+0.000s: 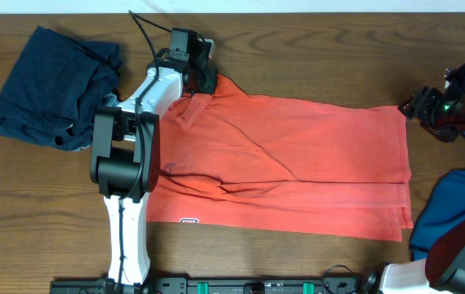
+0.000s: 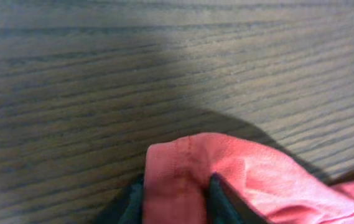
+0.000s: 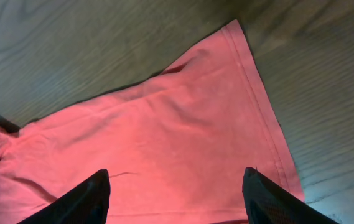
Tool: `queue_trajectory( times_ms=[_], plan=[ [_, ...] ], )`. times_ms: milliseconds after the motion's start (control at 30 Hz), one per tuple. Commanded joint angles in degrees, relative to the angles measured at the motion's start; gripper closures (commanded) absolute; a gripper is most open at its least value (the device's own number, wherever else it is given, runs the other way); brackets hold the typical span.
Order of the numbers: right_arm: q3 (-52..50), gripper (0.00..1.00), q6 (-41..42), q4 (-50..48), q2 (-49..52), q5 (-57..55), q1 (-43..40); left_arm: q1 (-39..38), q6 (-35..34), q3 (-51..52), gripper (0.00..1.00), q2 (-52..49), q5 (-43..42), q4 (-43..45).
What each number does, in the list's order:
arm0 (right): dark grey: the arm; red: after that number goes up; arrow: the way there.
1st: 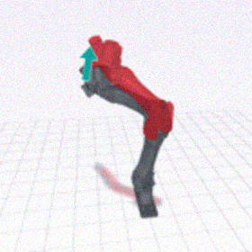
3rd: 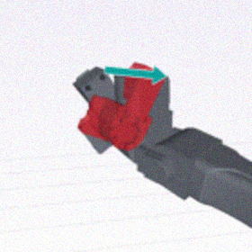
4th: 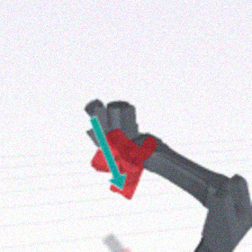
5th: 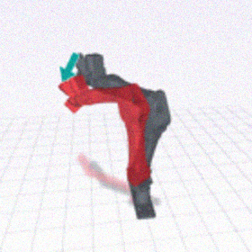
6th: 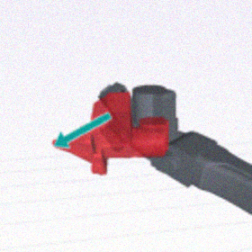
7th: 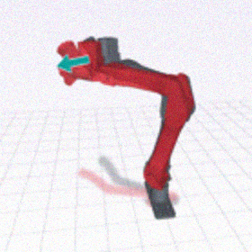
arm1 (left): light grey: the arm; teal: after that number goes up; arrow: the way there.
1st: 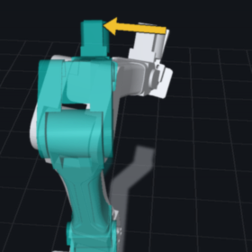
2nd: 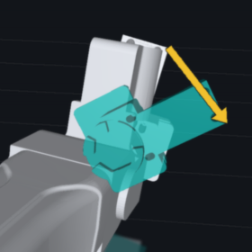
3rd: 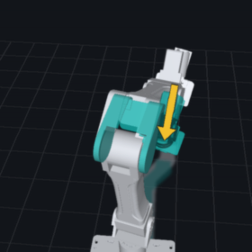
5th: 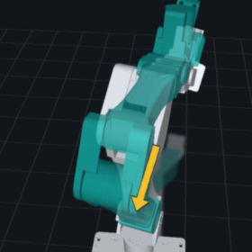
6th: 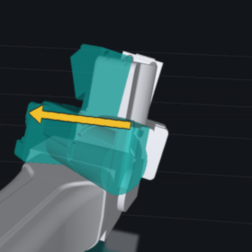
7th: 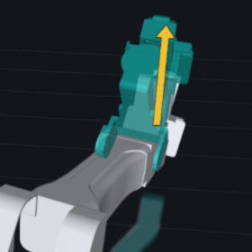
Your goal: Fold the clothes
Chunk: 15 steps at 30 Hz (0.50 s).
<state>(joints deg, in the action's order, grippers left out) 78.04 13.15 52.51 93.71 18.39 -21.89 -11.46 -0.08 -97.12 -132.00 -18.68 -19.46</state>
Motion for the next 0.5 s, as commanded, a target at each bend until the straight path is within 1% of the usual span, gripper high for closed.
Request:
queue_trajectory(
  times_ms=[0,67,100,200,267,367,467],
  plan=[
    [-0.15,0.33,-0.57,0.02,0.17,0.02,0.52,-0.24,-0.07,-0.63,0.81,0.68,-2.73,0.37],
    [-0.15,0.32,-0.59,0.02,0.17,0.02,0.52,-0.31,-0.04,-0.66,0.81,1.62,-3.76,0.76],
    [-0.15,0.31,-0.61,0.02,0.17,0.00,0.52,-0.31,-0.02,-0.68,0.85,1.99,-3.91,1.03],
    [-0.15,0.30,-0.61,0.09,0.17,0.02,0.52,-0.61,-0.02,-0.68,0.87,3.26,-4.74,1.38],
    [-0.15,0.30,-0.61,0.31,0.17,0.02,0.52,-0.90,-0.04,-0.68,0.88,4.07,-7.04,1.11],
    [-0.15,0.30,-0.63,0.76,0.17,0.02,0.52,-1.66,-0.07,-0.68,0.89,5.60,-9.81,-0.33],
    [-0.15,0.30,-0.90,0.94,0.17,0.02,0.52,-2.78,0.00,-0.68,0.89,7.48,-9.86,-2.84]
  ],
)
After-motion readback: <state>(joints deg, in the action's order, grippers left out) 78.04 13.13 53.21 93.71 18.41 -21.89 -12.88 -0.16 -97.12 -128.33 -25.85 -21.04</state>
